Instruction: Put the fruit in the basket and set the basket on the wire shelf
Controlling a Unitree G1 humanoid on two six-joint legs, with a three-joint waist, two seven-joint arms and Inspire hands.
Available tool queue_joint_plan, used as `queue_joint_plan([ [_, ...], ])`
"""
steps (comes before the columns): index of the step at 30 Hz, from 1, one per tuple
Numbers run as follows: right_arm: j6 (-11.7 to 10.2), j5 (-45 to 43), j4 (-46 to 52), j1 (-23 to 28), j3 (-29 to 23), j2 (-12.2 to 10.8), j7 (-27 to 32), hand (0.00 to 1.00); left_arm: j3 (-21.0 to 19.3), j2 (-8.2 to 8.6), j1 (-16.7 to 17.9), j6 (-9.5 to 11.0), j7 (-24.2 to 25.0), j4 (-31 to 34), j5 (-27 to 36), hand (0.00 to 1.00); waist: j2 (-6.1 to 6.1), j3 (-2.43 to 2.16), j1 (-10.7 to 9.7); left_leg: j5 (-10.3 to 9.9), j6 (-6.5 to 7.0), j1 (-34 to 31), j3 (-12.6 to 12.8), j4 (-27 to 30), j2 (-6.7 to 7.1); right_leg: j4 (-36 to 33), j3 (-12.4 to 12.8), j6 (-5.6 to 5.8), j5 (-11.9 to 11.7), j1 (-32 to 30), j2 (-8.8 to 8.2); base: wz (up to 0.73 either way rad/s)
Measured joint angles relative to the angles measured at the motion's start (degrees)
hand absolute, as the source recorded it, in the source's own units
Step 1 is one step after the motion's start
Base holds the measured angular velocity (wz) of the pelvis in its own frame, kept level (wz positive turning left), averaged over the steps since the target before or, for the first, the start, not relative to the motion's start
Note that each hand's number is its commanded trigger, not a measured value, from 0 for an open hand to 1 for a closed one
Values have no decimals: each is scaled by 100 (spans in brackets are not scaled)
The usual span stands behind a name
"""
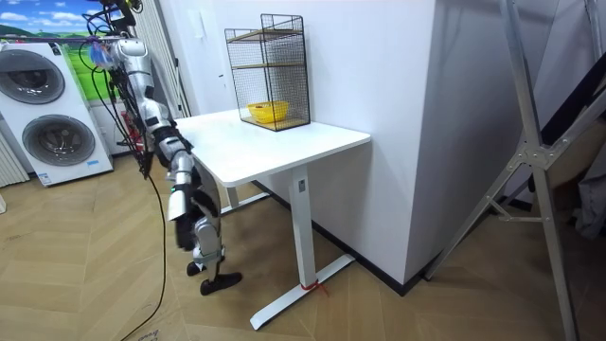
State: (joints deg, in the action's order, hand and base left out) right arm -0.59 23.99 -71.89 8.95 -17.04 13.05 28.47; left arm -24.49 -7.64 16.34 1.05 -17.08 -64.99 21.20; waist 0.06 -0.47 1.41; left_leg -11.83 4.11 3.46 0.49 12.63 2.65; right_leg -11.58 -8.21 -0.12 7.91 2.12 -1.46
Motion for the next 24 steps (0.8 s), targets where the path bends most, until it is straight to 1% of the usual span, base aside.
queue_joint_plan([
  [1, 13, -177, -3, 3, 93, -5, -109, 0, 78, 15, -62, -27, 41, 42, -178, 0, -13, 4, 11, 1, 1, 1, -1, -1, 0, 1, -6, -5, -3, 5, 0, 0],
  [3, 161, -608, -9, -77, 347, -74, -399, 0, 423, 32, -277, -97, 239, 105, -824, 0, -86, 50, 42, 28, 6, 3, 10, -48, 0, 9, 13, -24, -23, 3, 9, -2],
  [4, 189, -672, -11, -83, 419, -98, -466, 0, 480, 32, -317, -111, 294, 94, -970, 0, -102, 53, 55, 41, 7, 7, 25, -75, 0, 17, 25, -23, -32, 3, 14, -10],
  [5, 214, -704, -3, -88, 591, -145, -615, 0, 643, 29, -353, -135, 365, 83, -1156, 0, -124, 56, 50, 57, 10, 8, 41, -105, -3, 80, 36, -20, -66, 2, 57, -14],
  [7, 321, -830, 68, -88, 975, -248, -879, 0, 966, 23, -355, -239, 412, 50, -1432, 0, -138, 66, 51, 57, 10, -5, 78, -118, -14, 116, 35, -21, -93, -3, 67, -11],
  [8, 324, -855, 69, -89, 1063, -279, -945, 0, 1029, 20, -353, -267, 412, 38, -1482, 0, -143, 68, 53, 57, 11, -7, 78, -118, -14, 116, 35, -22, -94, -6, 66, 0],
  [10, 327, -890, 58, -91, 1307, -371, -1222, 0, 1245, 18, -356, -389, 411, -46, -1650, 0, -135, 67, 63, 56, 12, -3, 77, -117, -18, 148, 62, -16, -97, -25, 68, 0],
  [12, 328, -921, 56, -102, 1390, -412, -1372, 0, 1355, 36, -334, -483, 412, -100, -1699, 0, -107, 69, 73, 56, 12, -9, 99, -118, -28, 193, 110, 6, -118, -24, 78, -5],
  [15, 328, -1060, 46, -100, 1558, -474, -1578, 0, 1417, 52, -268, -606, 422, -113, -1858, 0, -98, 66, 73, 55, 12, -10, 95, -118, -28, 192, 109, -27, -138, -21, 78, -1],
  [22, 328, -1102, 35, -100, 1773, -476, -1895, 0, 1559, 49, -256, -781, 438, -89, -2231, 0, -75, 65, 65, 56, 11, -7, 88, -118, -28, 191, 102, -28, -138, -13, 78, 0],
  [24, 329, -1101, -25, -102, 1827, -477, -2053, 0, 1613, 52, -293, -842, 514, -92, -2329, 0, -75, 65, 64, 56, 11, -2, 92, -118, -27, 190, 106, -28, -138, -7, 80, 0],
])
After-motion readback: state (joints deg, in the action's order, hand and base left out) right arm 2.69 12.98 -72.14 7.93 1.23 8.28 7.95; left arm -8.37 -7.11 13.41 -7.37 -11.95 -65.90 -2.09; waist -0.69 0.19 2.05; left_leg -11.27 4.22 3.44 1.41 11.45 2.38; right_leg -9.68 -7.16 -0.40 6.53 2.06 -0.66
